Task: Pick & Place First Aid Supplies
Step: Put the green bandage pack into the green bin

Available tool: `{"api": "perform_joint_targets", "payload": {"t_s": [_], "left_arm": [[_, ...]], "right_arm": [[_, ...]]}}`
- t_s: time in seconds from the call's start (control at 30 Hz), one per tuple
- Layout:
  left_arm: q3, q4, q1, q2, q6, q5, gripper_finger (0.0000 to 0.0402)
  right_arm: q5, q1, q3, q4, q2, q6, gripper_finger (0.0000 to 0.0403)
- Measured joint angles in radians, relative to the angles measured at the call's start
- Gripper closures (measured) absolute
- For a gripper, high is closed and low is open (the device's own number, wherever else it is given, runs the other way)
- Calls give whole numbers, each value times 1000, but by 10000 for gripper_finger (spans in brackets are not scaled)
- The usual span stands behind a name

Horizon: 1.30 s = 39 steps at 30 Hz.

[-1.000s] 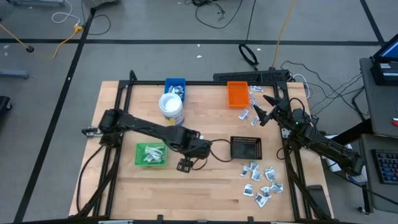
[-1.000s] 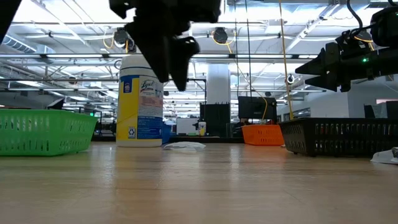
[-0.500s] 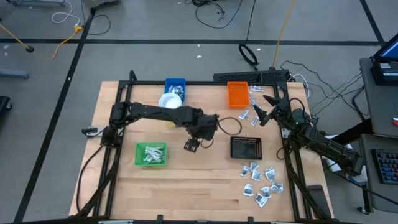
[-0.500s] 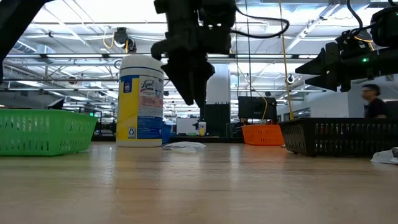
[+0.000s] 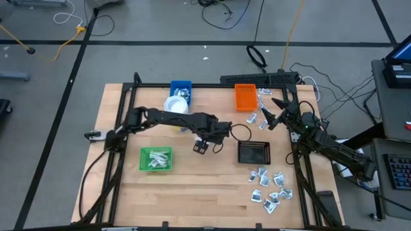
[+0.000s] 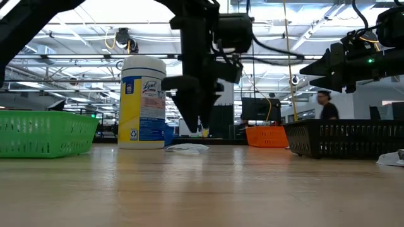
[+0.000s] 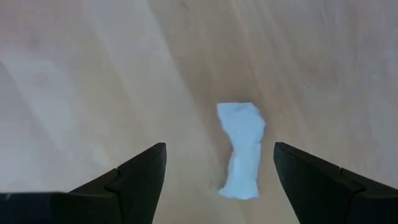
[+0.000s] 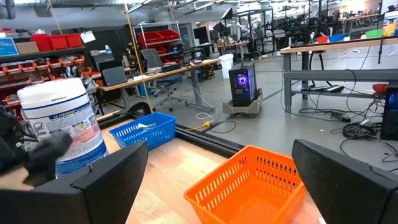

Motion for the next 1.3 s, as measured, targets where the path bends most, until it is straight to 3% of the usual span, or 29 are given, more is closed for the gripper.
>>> {"api": "perform_joint_targets", "payload": {"t_s": [0.37, 0.73, 0.9, 1.23, 1.3], "left_arm": [[31, -122, 1, 95, 7, 23, 112], [31, -124, 4, 95, 17, 136, 147], [23, -119, 4, 95, 29, 135, 200], [15, -121, 2, 95, 13, 127, 376], [16, -123, 1, 95, -15, 125, 392]], "right_arm": [[0, 0, 0, 0, 0, 0, 9], [0, 0, 0, 0, 0, 0, 9], [0, 0, 0, 0, 0, 0, 9], [0, 0, 0, 0, 0, 0, 9], [0, 0, 0, 0, 0, 0, 9]]}}
